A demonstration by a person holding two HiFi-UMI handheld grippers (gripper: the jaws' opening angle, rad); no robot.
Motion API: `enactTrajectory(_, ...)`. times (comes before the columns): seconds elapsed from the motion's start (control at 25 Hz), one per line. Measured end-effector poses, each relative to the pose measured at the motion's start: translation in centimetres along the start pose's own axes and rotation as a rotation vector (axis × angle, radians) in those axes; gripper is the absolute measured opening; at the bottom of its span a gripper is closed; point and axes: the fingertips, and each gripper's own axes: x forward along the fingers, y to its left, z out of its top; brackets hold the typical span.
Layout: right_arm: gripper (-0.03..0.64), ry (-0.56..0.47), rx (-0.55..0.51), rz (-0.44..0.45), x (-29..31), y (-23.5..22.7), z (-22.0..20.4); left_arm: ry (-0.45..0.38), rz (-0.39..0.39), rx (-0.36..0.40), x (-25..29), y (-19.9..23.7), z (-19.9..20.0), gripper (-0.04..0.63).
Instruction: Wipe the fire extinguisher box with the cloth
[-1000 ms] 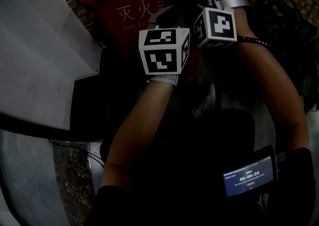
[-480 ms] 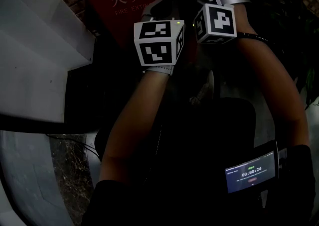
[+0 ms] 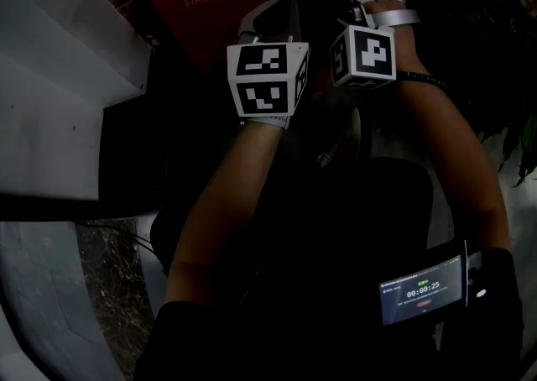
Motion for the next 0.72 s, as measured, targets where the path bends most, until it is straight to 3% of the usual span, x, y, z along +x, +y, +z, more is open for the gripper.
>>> enactTrajectory(0.72, 0.028, -0.002, 0.087, 0.200, 1.5, 12.5, -0.3, 0.116, 0.014, -0.027, -0.6, 0.3, -9.0, 0.002)
